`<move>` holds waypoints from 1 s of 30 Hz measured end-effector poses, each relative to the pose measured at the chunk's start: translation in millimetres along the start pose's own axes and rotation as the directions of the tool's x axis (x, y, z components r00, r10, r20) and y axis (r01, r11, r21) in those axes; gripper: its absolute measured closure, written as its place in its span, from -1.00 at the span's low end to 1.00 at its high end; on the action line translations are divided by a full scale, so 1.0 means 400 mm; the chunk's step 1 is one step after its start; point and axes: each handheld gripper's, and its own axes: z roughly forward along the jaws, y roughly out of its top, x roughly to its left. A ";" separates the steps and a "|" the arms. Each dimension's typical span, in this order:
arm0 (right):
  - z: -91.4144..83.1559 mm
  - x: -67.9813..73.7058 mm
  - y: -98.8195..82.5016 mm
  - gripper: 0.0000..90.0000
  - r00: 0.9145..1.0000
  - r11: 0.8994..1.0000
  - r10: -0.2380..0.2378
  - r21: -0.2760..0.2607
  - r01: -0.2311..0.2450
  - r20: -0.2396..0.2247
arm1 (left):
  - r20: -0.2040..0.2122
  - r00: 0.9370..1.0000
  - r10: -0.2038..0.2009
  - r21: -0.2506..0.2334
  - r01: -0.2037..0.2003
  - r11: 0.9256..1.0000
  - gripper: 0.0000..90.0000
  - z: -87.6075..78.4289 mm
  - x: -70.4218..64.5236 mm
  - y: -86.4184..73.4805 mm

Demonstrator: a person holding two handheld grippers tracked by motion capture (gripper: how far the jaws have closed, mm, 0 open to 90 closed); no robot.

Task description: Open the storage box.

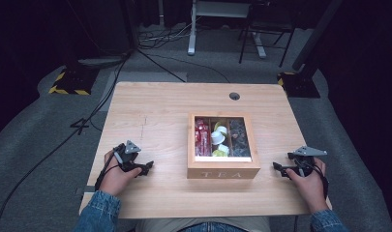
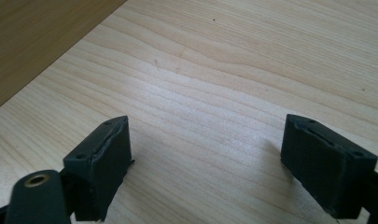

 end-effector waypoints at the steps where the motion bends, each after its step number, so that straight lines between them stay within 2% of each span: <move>1: 0.000 0.000 0.000 -0.65 1.000 1.000 0.000 0.000 0.000 0.000 | -0.006 1.000 -0.005 0.006 0.005 1.000 -0.61 0.000 -0.002 0.001; 4: 0.000 0.000 0.000 -0.64 1.000 1.000 0.000 0.000 0.000 0.000 | -0.007 1.000 0.008 0.014 -0.008 1.000 -0.60 -0.003 -0.005 0.007; 8: 0.000 0.000 0.000 -0.65 1.000 1.000 0.001 0.000 -0.001 0.000 | 0.002 1.000 0.012 -0.002 -0.012 1.000 -0.56 -0.018 -0.010 0.023; 18: 0.000 0.000 0.000 -0.65 1.000 1.000 0.001 0.000 -0.001 0.000 | 0.034 0.999 0.037 -0.008 -0.037 0.999 -0.45 -0.059 -0.055 0.064; 24: 0.000 0.000 0.000 -0.64 1.000 1.000 0.001 -0.001 -0.001 0.000 | 0.055 0.997 0.058 -0.030 -0.056 0.998 -0.39 -0.081 -0.092 0.086; 30: 0.000 0.000 0.000 -0.64 1.000 1.000 0.001 -0.001 -0.001 0.001 | 0.095 0.992 0.088 -0.062 -0.082 0.995 -0.37 -0.099 -0.133 0.108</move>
